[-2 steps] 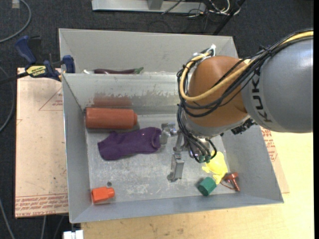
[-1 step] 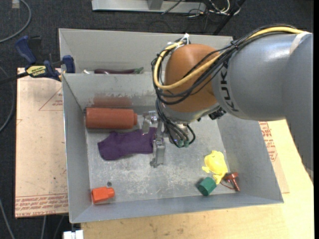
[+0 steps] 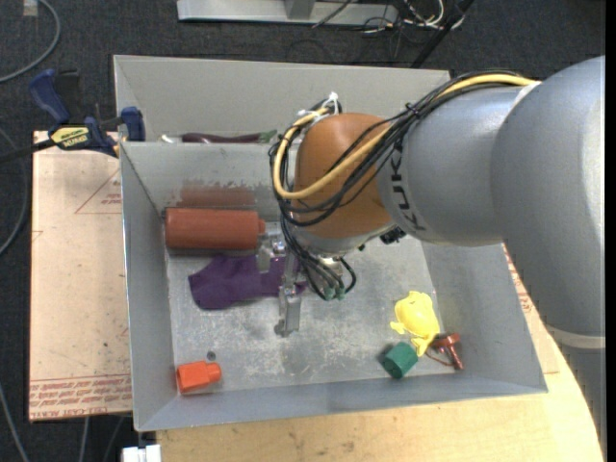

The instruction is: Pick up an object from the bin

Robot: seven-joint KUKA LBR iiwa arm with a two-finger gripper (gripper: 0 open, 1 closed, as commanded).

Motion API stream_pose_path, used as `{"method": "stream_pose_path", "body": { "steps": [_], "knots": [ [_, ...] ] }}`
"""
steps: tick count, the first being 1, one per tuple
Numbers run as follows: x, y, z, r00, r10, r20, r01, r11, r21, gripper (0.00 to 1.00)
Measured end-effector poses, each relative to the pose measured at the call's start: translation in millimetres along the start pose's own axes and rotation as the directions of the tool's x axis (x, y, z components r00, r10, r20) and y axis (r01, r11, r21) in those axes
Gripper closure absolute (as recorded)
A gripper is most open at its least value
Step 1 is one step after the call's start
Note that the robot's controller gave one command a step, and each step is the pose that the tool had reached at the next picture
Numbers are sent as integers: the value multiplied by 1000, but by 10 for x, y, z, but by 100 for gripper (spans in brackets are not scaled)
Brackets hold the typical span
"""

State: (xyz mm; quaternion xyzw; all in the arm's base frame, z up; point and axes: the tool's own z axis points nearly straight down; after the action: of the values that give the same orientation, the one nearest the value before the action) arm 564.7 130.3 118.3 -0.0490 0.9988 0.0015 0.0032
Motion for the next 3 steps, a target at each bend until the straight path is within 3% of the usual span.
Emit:
{"method": "stream_pose_path", "body": {
  "steps": [1, 2, 3],
  "knots": [
    [-100, 330, 452, 998, 55, 0, -55, 998, -1, 100],
    [-100, 329, 451, 998, 56, 0, -56, 998, -1, 100],
    [-242, 376, -244, 999, 48, 3, -48, 999, -2, 100]
  ]
}}
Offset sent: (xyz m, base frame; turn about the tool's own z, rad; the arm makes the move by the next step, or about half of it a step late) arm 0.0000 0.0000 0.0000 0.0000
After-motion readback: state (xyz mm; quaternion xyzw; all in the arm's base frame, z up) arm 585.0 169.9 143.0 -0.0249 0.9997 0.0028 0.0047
